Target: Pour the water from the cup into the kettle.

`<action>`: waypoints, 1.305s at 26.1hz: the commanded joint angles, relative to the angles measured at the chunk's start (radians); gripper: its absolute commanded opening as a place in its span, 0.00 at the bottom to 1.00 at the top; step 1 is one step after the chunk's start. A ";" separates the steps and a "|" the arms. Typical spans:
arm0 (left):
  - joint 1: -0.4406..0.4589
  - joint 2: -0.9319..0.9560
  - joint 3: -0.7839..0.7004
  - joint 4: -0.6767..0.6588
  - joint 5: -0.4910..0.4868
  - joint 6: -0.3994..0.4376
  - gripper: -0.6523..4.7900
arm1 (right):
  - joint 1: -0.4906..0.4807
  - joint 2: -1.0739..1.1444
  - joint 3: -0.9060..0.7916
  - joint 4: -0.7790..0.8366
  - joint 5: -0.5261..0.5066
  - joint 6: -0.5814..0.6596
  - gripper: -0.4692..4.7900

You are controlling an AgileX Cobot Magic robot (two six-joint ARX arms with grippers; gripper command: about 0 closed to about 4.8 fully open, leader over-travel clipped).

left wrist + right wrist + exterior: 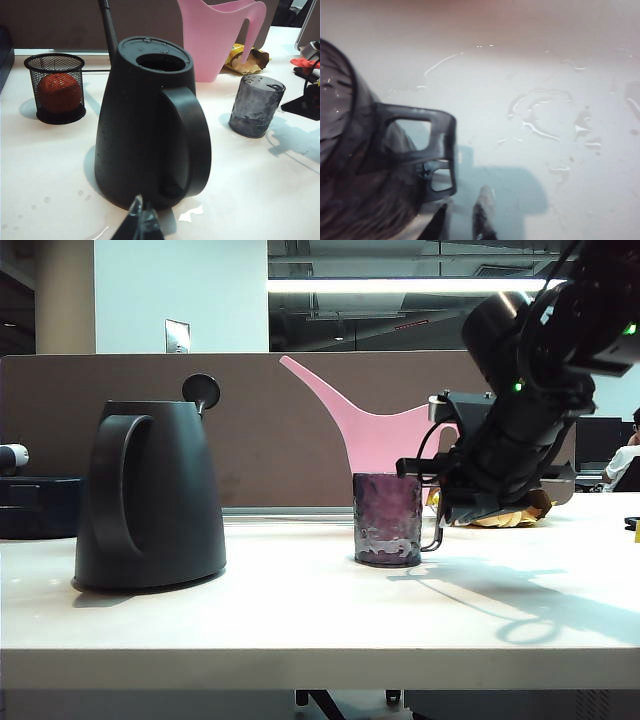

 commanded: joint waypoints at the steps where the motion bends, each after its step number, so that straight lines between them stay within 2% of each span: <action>1: 0.000 0.001 0.008 0.016 0.004 -0.003 0.11 | 0.001 -0.045 0.002 -0.058 0.025 -0.001 0.21; 3: 0.000 0.001 0.008 0.016 0.003 -0.002 0.11 | 0.001 -0.089 0.002 -0.111 0.041 -0.001 0.16; 9: 0.000 0.001 0.008 0.016 -0.003 0.009 0.11 | 0.001 -0.200 0.002 -0.260 0.057 -0.020 0.16; 11: 0.000 0.002 0.008 0.016 -0.005 0.009 0.11 | 0.001 -0.243 0.002 -0.313 0.079 -0.047 0.08; 15: 0.000 0.002 0.008 0.016 -0.071 0.009 0.11 | -0.002 -0.375 0.001 -0.420 0.098 -0.142 0.07; 22: 0.000 0.001 0.008 0.015 -0.158 0.009 0.11 | -0.051 -0.562 -0.003 -0.471 0.080 -0.177 0.07; 30: 0.000 0.001 0.008 0.016 -0.161 0.009 0.11 | -0.208 -0.779 -0.106 -0.472 -0.082 -0.186 0.07; 34: 0.001 0.001 0.008 0.029 -0.162 0.009 0.11 | -0.288 -0.943 -0.214 -0.451 -0.162 -0.185 0.07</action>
